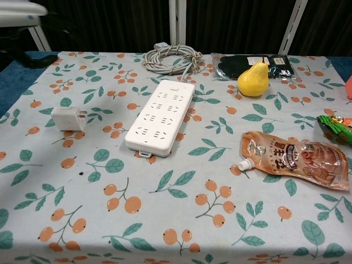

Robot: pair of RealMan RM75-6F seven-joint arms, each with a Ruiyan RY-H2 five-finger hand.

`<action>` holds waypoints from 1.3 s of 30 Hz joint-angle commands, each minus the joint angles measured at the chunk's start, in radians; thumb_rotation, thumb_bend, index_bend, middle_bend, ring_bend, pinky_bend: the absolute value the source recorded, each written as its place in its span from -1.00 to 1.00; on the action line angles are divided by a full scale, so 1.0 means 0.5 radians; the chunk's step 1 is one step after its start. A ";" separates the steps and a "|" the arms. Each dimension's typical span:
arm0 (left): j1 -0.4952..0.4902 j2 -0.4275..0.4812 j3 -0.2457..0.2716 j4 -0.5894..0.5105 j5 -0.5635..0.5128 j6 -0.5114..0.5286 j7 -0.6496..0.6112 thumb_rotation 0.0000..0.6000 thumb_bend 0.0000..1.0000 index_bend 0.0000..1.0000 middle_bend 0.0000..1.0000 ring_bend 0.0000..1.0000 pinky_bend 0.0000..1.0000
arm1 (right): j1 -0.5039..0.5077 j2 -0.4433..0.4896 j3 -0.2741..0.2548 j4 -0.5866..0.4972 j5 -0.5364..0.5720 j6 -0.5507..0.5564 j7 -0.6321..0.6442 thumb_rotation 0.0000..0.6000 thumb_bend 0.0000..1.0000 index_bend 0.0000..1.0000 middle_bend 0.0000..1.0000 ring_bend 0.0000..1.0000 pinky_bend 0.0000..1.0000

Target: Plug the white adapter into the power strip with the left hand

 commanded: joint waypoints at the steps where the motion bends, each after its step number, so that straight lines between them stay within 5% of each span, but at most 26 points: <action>1: -0.403 -0.283 -0.087 0.365 -0.067 -0.421 -0.240 1.00 0.08 -0.47 -0.59 -0.92 -1.00 | -0.001 0.001 0.002 -0.009 0.013 -0.006 -0.006 1.00 -0.35 -1.00 -0.91 -1.00 -1.00; 14: -0.931 -0.783 0.026 0.911 0.077 -0.683 -0.606 1.00 0.13 -0.43 -0.49 -0.94 -1.00 | -0.033 -0.008 -0.002 0.010 0.108 -0.038 0.012 1.00 -0.35 -1.00 -0.91 -1.00 -1.00; 29: -1.234 -1.175 0.154 1.452 0.091 -0.773 -0.920 1.00 0.13 -0.43 -0.50 -1.00 -1.00 | -0.047 -0.034 0.003 0.032 0.133 -0.043 0.022 1.00 -0.35 -1.00 -0.91 -1.00 -1.00; 39: -1.314 -1.257 0.214 1.615 0.051 -0.845 -0.973 1.00 0.13 -0.42 -0.48 -1.00 -1.00 | -0.054 -0.032 0.008 0.035 0.131 -0.036 0.027 1.00 -0.35 -1.00 -0.91 -1.00 -1.00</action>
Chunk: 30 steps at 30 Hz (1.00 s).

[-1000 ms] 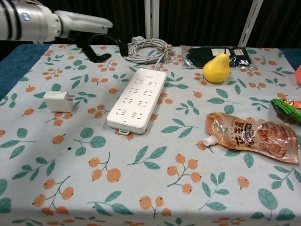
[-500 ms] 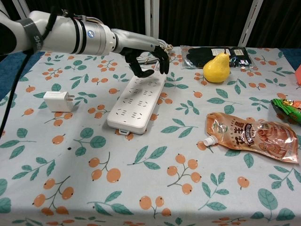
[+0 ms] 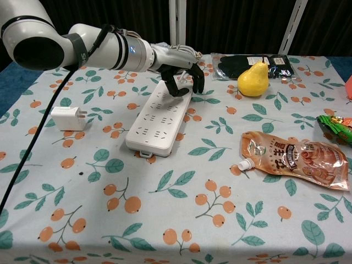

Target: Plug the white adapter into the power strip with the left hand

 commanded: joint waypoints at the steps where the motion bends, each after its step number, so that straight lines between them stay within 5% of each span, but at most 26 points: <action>1: -0.014 -0.004 0.020 0.028 -0.012 -0.017 -0.001 1.00 0.13 -0.42 -0.47 -1.00 -1.00 | -0.004 0.002 -0.001 -0.001 0.000 0.004 0.001 1.00 -0.35 -1.00 -0.91 -1.00 -1.00; 17: 0.060 0.082 -0.008 0.098 -0.248 -0.156 0.159 1.00 0.12 -0.42 -0.42 -1.00 -1.00 | -0.013 -0.007 0.000 -0.003 -0.011 0.013 -0.003 1.00 -0.35 -1.00 -0.91 -1.00 -1.00; 26: 0.268 0.440 -0.077 -0.439 -0.228 0.387 0.272 1.00 0.07 -0.44 -0.43 -0.99 -1.00 | -0.013 -0.009 0.003 0.018 -0.019 0.015 0.030 1.00 -0.35 -1.00 -0.91 -1.00 -1.00; 30: 0.484 0.714 -0.065 -0.790 -0.330 0.613 0.589 1.00 -0.31 -0.48 -0.45 -0.82 -1.00 | -0.005 -0.008 0.002 0.047 -0.044 0.016 0.058 1.00 -0.35 -1.00 -0.91 -1.00 -1.00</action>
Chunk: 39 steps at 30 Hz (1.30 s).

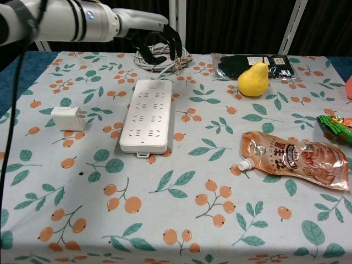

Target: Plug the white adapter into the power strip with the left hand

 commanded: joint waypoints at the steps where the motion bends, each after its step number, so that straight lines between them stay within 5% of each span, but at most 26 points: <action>1: 0.309 0.378 0.003 -0.490 -0.140 0.327 0.422 1.00 -0.44 -0.48 -0.45 -0.81 -1.00 | 0.007 0.002 0.000 0.018 -0.020 0.002 0.017 1.00 -0.35 -1.00 -0.91 -1.00 -1.00; 8: 0.712 0.727 0.128 -1.156 -0.442 0.655 0.932 1.00 -0.68 -0.47 -0.48 -0.81 -1.00 | 0.029 0.019 0.018 0.051 -0.064 0.027 0.038 1.00 -0.36 -1.00 -0.91 -1.00 -1.00; 13: 0.937 0.790 0.235 -1.312 -0.427 0.879 1.025 1.00 -0.68 -0.49 -0.54 -0.81 -1.00 | 0.041 0.055 0.034 0.028 -0.077 0.043 0.016 1.00 -0.40 -1.00 -0.91 -1.00 -1.00; 21: 1.078 0.755 0.302 -1.265 -0.408 0.942 1.124 1.00 -0.68 -0.54 -0.64 -0.87 -1.00 | 0.049 0.069 0.035 -0.017 -0.082 0.045 -0.022 1.00 -0.42 -1.00 -0.91 -1.00 -1.00; 39: 1.026 0.419 0.198 -0.804 -0.411 0.717 1.130 1.00 -0.68 -0.57 -0.66 -0.91 -1.00 | -0.025 0.071 0.012 -0.045 -0.070 0.134 -0.032 1.00 -0.43 -1.00 -0.91 -1.00 -1.00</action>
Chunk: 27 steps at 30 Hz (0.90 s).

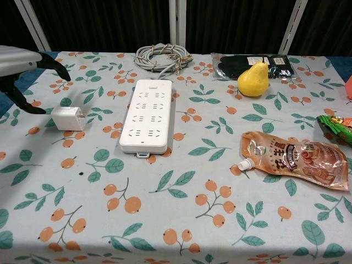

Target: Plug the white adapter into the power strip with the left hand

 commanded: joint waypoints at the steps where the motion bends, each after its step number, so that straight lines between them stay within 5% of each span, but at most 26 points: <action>1: -0.014 -0.042 -0.025 0.044 -0.002 -0.043 -0.037 1.00 -0.68 -0.57 -0.66 -0.91 -1.00 | -0.004 -0.002 -0.002 0.000 0.000 0.003 0.000 1.00 -0.43 -1.00 -0.91 -1.00 -1.00; 27: -0.198 -0.135 -0.189 -0.020 0.014 -0.177 0.070 1.00 -0.68 -0.57 -0.66 -0.91 -1.00 | -0.026 -0.015 -0.001 0.048 0.027 0.000 0.046 1.00 -0.43 -1.00 -0.91 -1.00 -1.00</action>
